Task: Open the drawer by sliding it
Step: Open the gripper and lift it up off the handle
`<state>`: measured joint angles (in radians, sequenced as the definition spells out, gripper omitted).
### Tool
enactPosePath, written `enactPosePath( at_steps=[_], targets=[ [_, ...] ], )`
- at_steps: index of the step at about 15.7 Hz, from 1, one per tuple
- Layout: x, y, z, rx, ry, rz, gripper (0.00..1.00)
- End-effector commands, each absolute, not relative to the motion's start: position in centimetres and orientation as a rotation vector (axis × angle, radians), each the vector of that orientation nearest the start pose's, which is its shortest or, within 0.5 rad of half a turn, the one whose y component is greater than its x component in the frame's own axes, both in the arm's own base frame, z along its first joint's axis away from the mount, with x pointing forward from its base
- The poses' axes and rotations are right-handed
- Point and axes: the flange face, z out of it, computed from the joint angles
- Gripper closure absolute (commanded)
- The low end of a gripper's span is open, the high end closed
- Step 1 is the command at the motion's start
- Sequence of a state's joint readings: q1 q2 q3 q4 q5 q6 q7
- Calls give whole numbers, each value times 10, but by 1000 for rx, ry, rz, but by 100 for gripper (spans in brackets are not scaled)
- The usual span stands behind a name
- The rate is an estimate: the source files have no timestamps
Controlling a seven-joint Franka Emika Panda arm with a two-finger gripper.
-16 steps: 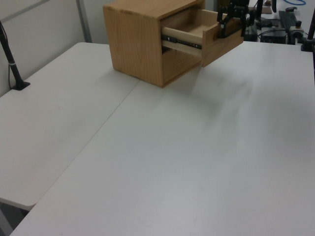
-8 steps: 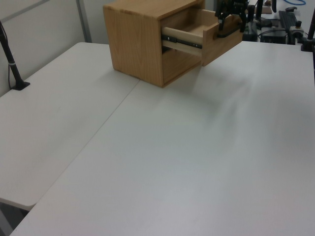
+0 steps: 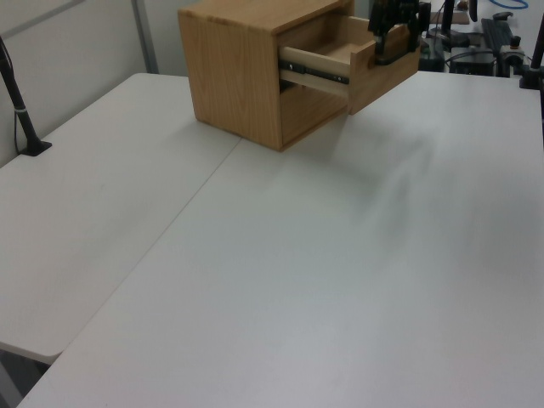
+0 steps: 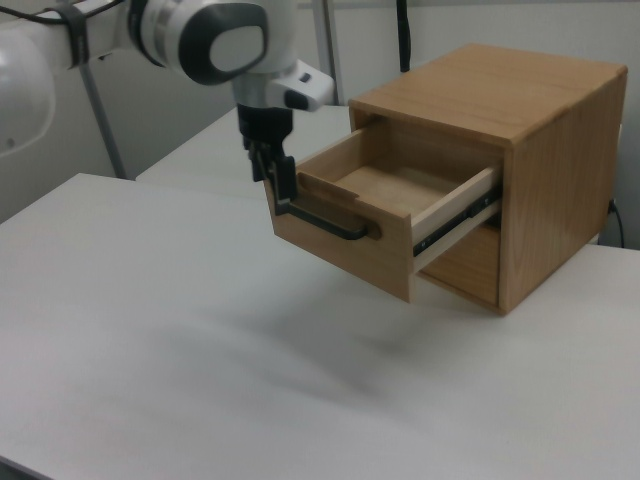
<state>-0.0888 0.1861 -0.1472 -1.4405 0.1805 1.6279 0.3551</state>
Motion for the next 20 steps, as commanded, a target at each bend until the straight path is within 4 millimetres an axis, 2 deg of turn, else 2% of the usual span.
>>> enactPosePath(
  at_steps=[1,6,9,15,18,20],
  targets=[
    [599,-94,599,-2961,681,-30,0],
    [583,-60,606,-3148,396,84,0],
    [578,-53,603,-3160,268,149,0],
    [574,-63,613,-3160,288,116,0],
    [574,-70,613,-3162,198,110,0],
    [573,-77,614,-3155,199,112,0]
  ],
)
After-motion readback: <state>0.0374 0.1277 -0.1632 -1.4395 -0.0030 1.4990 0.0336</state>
